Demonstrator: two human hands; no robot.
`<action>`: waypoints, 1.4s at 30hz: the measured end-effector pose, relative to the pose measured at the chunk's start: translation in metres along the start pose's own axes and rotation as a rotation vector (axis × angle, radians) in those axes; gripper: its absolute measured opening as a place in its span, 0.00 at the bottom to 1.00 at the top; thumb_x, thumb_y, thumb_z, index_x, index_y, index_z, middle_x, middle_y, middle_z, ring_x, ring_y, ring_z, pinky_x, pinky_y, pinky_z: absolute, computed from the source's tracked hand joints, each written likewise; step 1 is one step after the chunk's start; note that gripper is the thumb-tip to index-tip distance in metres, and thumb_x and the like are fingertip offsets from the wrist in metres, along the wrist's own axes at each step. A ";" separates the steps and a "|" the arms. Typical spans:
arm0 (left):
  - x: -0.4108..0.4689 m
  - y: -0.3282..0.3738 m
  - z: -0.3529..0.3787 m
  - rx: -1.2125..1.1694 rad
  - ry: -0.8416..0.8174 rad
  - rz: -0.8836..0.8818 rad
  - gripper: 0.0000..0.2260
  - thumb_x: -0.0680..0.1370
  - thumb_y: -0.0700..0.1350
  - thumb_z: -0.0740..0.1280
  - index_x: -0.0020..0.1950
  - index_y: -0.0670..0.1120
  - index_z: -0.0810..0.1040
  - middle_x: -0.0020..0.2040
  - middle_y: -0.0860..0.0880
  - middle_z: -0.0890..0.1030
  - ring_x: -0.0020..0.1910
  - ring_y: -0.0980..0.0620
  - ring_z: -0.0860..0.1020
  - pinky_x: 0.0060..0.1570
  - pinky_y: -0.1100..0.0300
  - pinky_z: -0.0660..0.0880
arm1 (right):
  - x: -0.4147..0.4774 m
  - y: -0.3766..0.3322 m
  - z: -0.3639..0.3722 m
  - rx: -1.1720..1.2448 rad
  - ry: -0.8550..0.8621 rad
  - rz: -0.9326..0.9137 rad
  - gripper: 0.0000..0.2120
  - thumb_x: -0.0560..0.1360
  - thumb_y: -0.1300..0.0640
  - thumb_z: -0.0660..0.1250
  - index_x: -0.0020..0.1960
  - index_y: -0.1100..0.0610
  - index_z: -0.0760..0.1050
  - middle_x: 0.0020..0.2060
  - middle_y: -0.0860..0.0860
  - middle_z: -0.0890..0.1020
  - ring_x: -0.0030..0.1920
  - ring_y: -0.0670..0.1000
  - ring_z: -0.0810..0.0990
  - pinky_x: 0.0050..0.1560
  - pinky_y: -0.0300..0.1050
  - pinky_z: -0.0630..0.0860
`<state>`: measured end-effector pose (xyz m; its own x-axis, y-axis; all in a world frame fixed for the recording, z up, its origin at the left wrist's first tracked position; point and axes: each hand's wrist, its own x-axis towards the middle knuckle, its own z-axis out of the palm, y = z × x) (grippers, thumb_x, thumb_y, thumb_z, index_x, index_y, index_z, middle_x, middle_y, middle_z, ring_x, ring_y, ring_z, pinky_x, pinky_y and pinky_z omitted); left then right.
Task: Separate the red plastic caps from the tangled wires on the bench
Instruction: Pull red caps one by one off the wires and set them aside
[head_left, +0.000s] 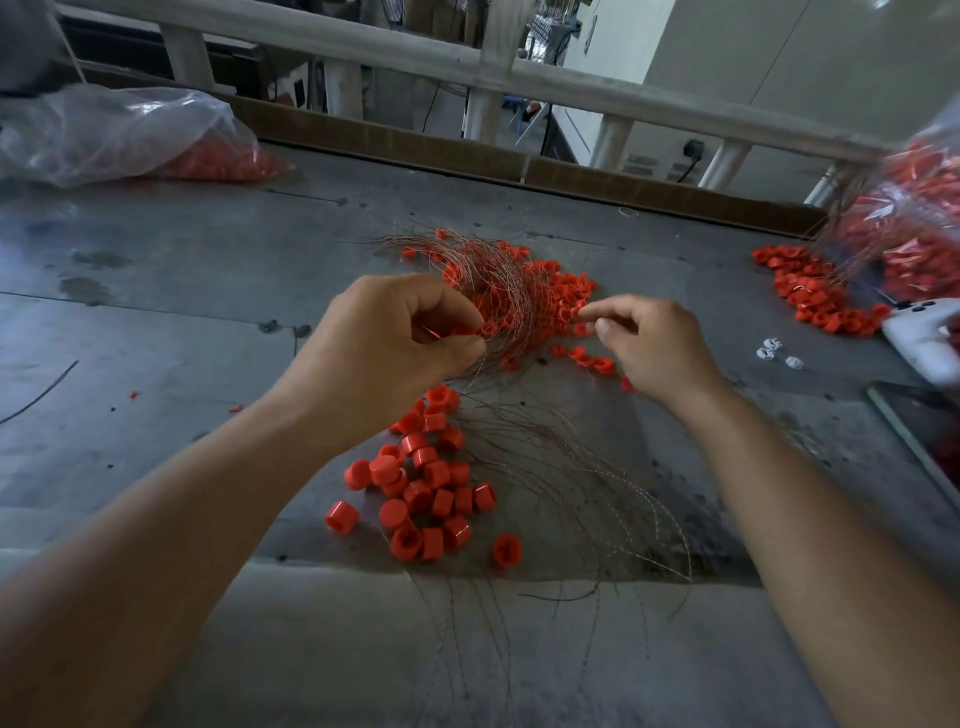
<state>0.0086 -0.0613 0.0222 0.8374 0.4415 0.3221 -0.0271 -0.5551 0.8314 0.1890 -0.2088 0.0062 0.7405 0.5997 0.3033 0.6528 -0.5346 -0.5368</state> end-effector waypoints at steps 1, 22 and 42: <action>-0.001 0.001 0.000 -0.002 -0.001 -0.002 0.09 0.69 0.42 0.72 0.38 0.56 0.78 0.34 0.58 0.80 0.32 0.63 0.78 0.37 0.68 0.77 | -0.001 -0.001 0.000 0.011 -0.014 -0.001 0.12 0.77 0.64 0.60 0.54 0.55 0.79 0.51 0.49 0.81 0.35 0.35 0.71 0.35 0.20 0.64; -0.003 0.005 0.003 -0.009 -0.016 -0.001 0.10 0.68 0.41 0.73 0.39 0.56 0.78 0.36 0.56 0.81 0.33 0.62 0.78 0.38 0.69 0.77 | -0.008 -0.012 0.000 0.156 0.143 -0.143 0.08 0.70 0.64 0.71 0.49 0.60 0.81 0.41 0.47 0.79 0.39 0.37 0.75 0.43 0.22 0.69; -0.004 0.013 0.004 -0.177 -0.074 0.039 0.16 0.65 0.35 0.73 0.39 0.58 0.79 0.41 0.58 0.83 0.37 0.58 0.82 0.39 0.69 0.77 | -0.047 -0.061 -0.019 0.225 0.243 -0.619 0.01 0.69 0.63 0.70 0.41 0.61 0.80 0.36 0.47 0.76 0.37 0.44 0.74 0.39 0.32 0.72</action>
<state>0.0072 -0.0729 0.0299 0.8714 0.3656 0.3271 -0.1505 -0.4354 0.8876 0.1172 -0.2157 0.0393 0.2752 0.5899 0.7591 0.9365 0.0139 -0.3503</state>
